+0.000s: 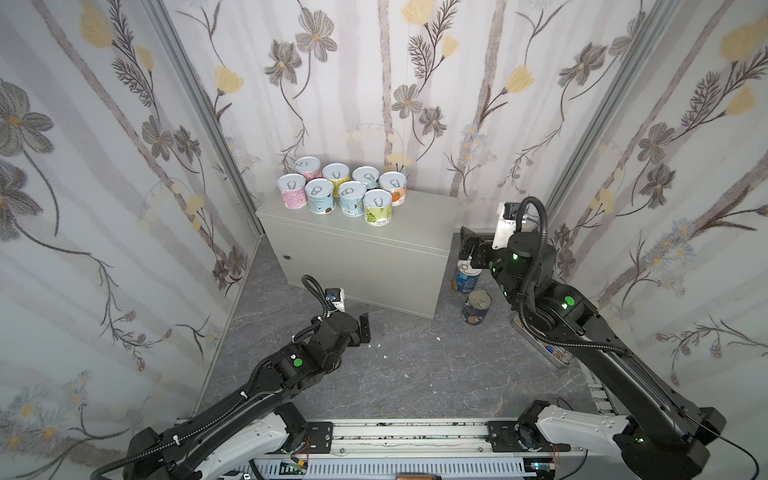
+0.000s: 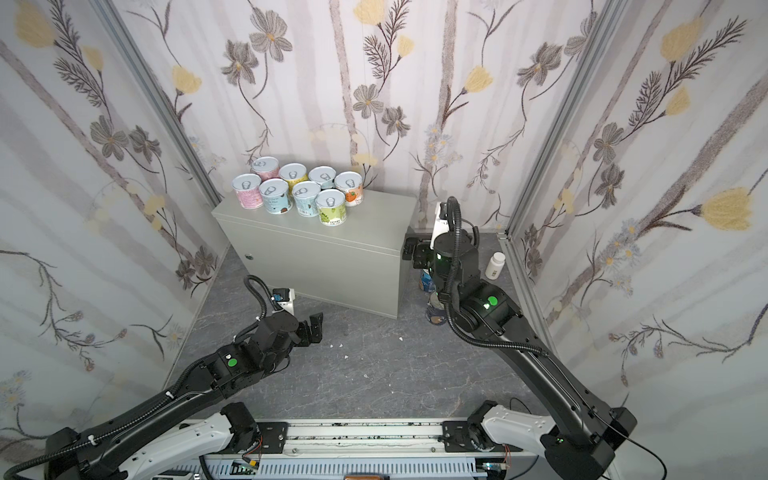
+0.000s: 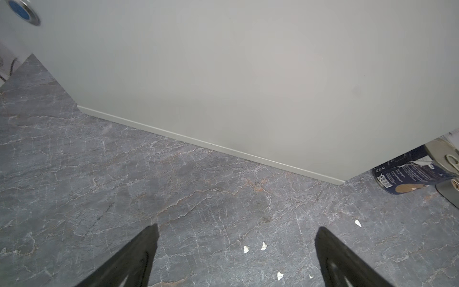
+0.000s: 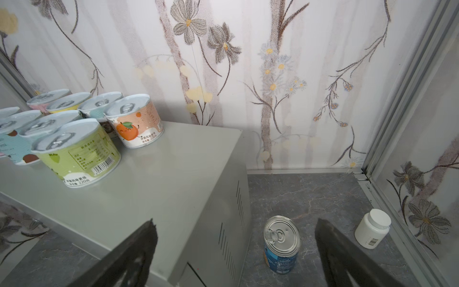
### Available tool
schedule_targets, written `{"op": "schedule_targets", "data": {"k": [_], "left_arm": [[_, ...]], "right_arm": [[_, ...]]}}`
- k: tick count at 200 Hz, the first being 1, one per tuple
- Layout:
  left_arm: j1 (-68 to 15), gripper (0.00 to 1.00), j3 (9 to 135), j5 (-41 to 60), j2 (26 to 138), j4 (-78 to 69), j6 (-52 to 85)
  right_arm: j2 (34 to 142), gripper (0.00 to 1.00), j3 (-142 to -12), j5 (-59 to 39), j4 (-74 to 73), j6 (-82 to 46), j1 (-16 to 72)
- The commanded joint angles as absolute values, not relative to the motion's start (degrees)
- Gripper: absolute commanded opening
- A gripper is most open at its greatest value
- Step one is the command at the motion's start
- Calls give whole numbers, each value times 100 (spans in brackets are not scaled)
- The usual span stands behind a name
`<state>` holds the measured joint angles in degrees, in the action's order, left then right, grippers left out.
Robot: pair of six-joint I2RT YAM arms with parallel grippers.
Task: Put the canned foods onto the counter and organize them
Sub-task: 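Lower right gripper down to the gold-lidded can on the floor, then close right gripper on the gold-lidded floor can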
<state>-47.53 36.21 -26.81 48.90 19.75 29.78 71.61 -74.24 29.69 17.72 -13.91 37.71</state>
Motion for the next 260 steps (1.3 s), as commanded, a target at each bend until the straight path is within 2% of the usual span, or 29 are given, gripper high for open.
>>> {"op": "schedule_targets", "data": {"k": [1, 35, 68, 132, 171, 208, 260], "left_arm": [[-4770, 100, 3404, -2716, 4913, 1599, 3224], [-4769, 100, 3100, -2708, 4937, 1298, 3386], [-4766, 100, 2916, -2733, 4987, 1113, 3450], [-4769, 100, 2551, -2751, 5221, 631, 3509], [-4773, 100, 2419, -2810, 5368, 318, 3477], [-4772, 100, 2306, -2877, 5436, 42, 3421], [-4761, 100, 2267, -2896, 5498, -240, 3403]], "right_arm": [[6677, 100, -6734, 2422, 1554, -1594, 3583], [6129, 100, -5580, 1845, 1291, -1807, 3136], [6142, 100, -4847, 1399, 966, -1972, 2804], [6625, 100, -3736, 1554, 456, -2470, 2763], [6891, 100, -3494, 1544, 256, -2639, 2768], [7164, 100, -3441, 1983, 205, -2792, 2757], [7831, 100, -3475, 1863, -199, -2885, 2733]]}}
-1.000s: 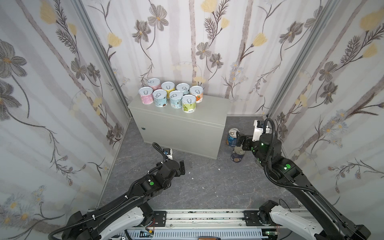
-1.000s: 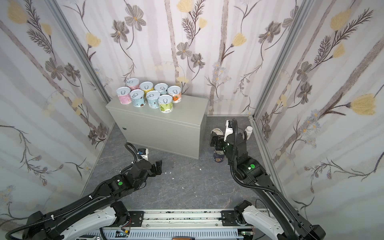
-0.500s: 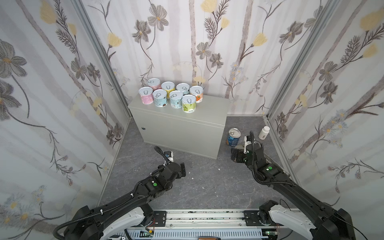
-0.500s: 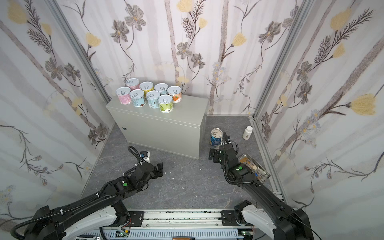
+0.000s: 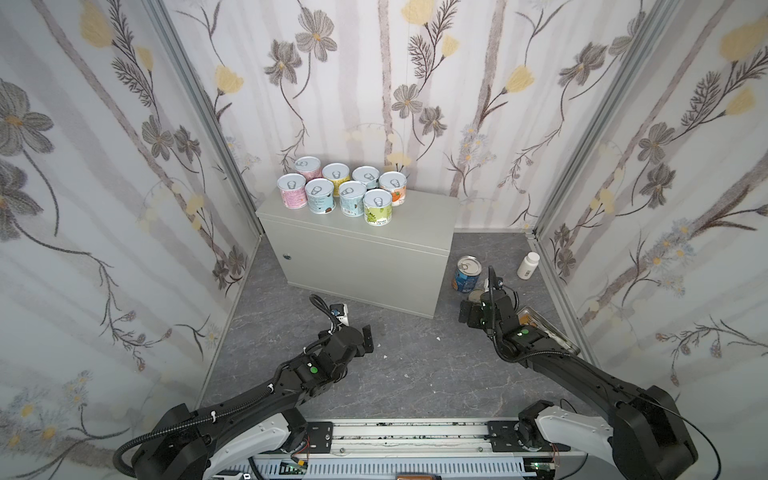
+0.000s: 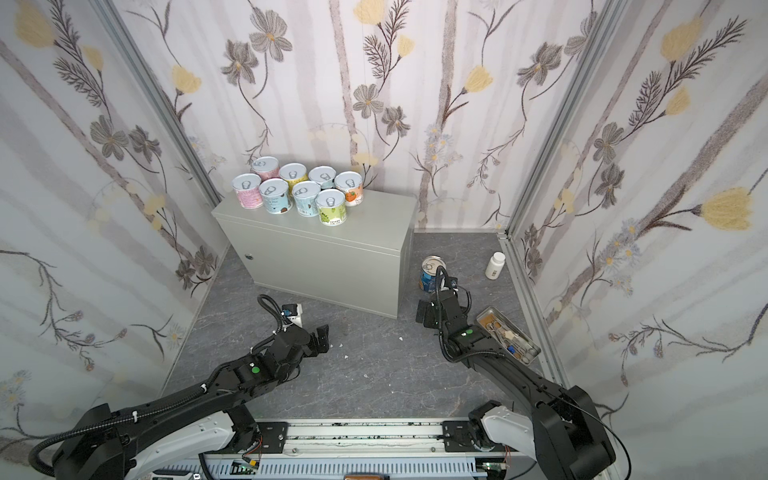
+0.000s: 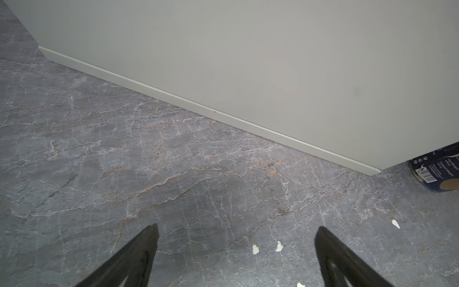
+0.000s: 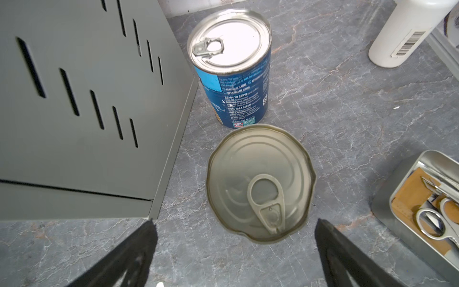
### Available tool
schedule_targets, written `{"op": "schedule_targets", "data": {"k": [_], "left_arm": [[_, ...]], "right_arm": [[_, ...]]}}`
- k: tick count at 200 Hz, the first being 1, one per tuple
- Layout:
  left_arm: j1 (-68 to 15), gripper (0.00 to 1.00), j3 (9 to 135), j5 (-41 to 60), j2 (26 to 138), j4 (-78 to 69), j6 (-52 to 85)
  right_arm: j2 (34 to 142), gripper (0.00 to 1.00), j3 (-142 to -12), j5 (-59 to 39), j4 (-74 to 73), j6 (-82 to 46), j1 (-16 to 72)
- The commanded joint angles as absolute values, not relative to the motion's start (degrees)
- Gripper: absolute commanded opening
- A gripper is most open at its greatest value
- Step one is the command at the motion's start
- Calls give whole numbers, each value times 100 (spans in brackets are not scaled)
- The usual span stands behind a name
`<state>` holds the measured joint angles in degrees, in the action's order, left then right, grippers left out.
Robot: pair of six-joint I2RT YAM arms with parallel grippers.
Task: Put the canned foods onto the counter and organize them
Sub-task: 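Close right gripper on the gold-lidded floor can, then lift the gold-lidded can off the floor with right gripper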
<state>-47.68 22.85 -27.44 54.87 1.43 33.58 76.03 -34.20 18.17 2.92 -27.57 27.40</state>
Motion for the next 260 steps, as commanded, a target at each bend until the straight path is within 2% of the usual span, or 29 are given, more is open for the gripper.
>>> {"op": "schedule_targets", "data": {"k": [1, 45, 183, 260], "left_arm": [[-4762, 100, 2263, -2894, 5495, -247, 3402], [-4753, 100, 2158, -2896, 5550, -586, 3415], [-4609, 100, 2077, -2633, 5914, -1404, 3161], [-4387, 100, 2022, -2348, 5961, -1651, 3113]], "right_arm": [[7840, 100, -3477, 1863, -201, -2888, 2733], [8240, 100, -3440, 2092, -580, -3022, 2689], [9105, 100, -2445, 3017, -3613, -2872, 2887], [10130, 100, -2539, 3514, -4148, -2880, 3194]]}}
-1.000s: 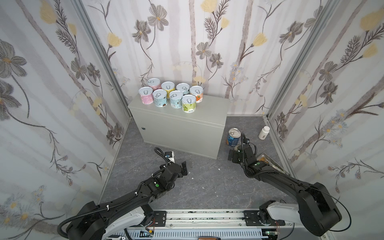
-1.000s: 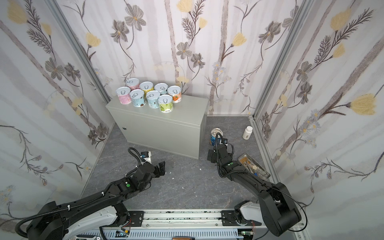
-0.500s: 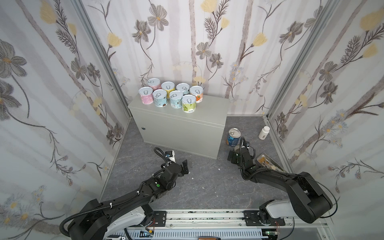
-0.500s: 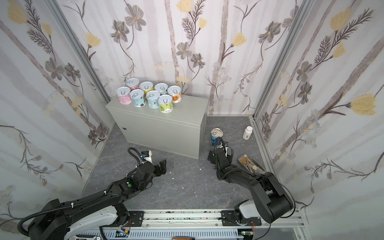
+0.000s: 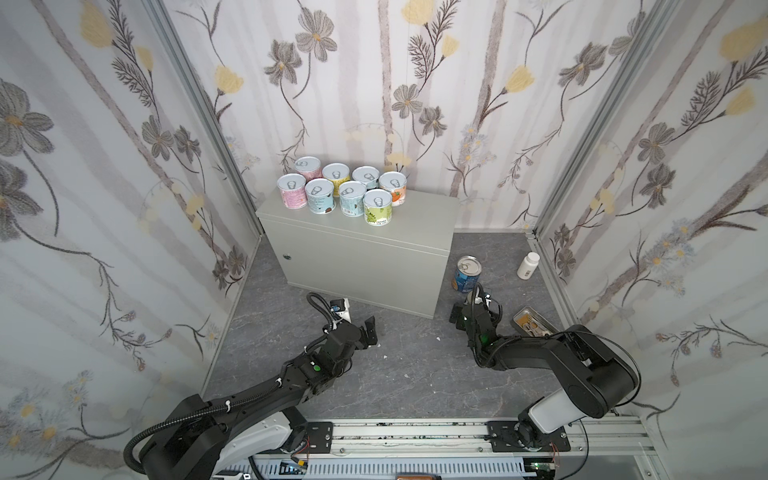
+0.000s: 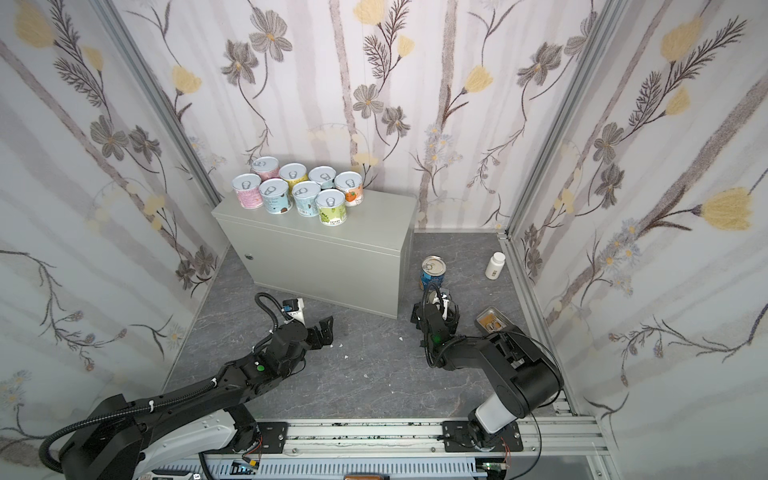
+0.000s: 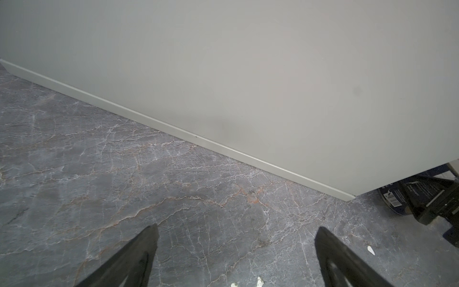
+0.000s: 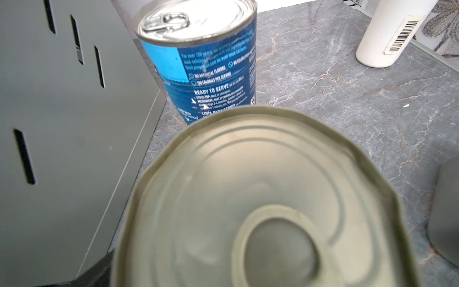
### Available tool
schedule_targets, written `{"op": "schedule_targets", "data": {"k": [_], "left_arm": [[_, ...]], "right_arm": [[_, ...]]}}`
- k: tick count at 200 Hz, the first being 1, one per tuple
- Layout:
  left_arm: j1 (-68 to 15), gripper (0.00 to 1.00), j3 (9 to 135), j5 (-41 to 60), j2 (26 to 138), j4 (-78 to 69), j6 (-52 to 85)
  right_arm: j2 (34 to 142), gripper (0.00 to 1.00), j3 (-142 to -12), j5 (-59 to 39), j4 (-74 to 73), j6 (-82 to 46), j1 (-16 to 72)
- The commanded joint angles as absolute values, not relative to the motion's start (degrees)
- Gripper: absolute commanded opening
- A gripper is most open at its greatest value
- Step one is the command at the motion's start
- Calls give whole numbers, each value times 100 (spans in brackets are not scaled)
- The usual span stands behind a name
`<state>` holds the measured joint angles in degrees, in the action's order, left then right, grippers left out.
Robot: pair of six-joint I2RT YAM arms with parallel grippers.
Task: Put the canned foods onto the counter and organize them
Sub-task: 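Lift the gold-lidded can off the floor with right gripper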
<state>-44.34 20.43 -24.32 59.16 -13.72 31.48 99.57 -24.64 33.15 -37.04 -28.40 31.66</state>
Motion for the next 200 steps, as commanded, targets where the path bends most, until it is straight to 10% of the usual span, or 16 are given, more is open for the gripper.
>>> {"op": "schedule_targets", "data": {"k": [1, 120, 200], "left_arm": [[-4386, 100, 2022, -2343, 5964, -1652, 3117], [-4307, 100, 2031, -2257, 6113, -1784, 3099], [-4311, 100, 2055, -2170, 6127, -1776, 3155]], "right_arm": [[10150, 100, -2539, 3510, -4153, -2886, 3197], [10666, 98, -2575, 3722, -4738, -2811, 3240], [10714, 75, -2699, 3724, -4610, -2686, 3237]]}}
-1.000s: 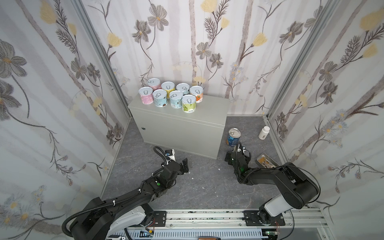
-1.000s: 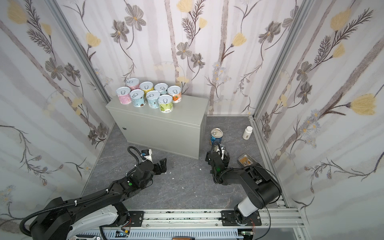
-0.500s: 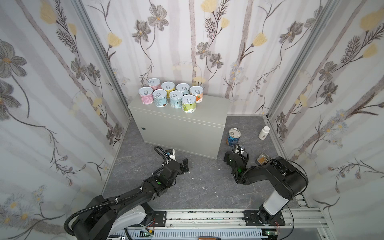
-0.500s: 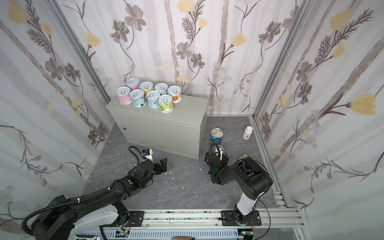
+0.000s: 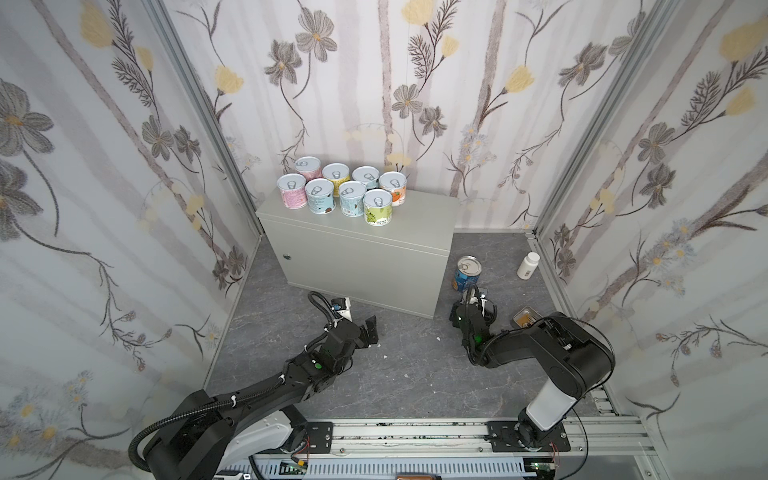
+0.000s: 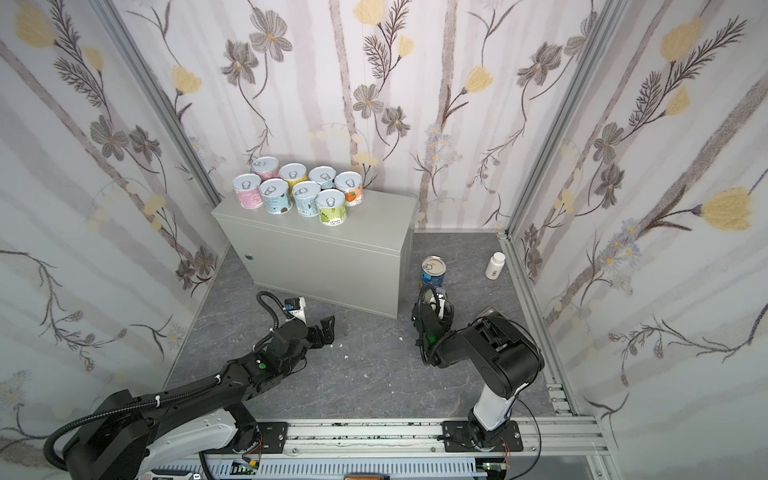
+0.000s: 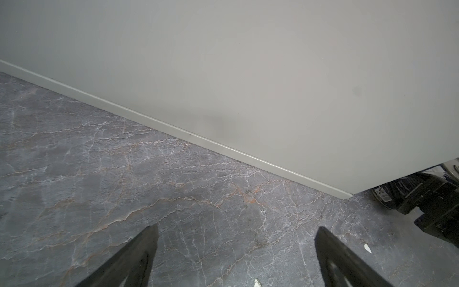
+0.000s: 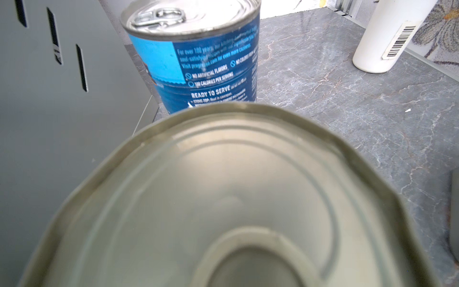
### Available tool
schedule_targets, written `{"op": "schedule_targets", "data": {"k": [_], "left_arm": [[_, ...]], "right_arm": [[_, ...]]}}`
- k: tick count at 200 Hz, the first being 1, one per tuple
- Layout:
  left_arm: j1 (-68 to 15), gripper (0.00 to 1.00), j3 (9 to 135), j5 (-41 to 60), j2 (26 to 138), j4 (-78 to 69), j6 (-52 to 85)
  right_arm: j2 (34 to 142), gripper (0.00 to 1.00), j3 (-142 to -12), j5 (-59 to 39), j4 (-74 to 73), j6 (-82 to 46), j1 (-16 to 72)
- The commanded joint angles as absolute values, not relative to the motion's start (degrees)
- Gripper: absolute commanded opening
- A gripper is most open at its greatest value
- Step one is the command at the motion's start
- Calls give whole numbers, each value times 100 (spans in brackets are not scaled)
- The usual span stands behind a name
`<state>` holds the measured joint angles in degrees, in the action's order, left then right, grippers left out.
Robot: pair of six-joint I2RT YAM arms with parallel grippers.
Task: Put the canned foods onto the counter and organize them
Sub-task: 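Lift the gold-lidded can off the floor with right gripper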
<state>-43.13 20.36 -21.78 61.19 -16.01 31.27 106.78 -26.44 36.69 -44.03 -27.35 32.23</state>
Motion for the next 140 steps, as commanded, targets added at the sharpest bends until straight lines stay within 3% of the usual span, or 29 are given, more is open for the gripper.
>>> {"op": "schedule_targets", "data": {"k": [1, 70, 140], "left_arm": [[-4309, 100, 2052, -2166, 6127, -1776, 3155], [-4307, 100, 1986, -2117, 5857, -1599, 3243], [-4320, 100, 1863, -1993, 4997, -1091, 3305]], "right_arm": [[10714, 75, -2699, 3721, -4608, -2683, 3235], [10644, 53, -2691, 3655, -4564, -2637, 3240], [9889, 50, -2441, 3678, -4292, -2632, 3421]]}}
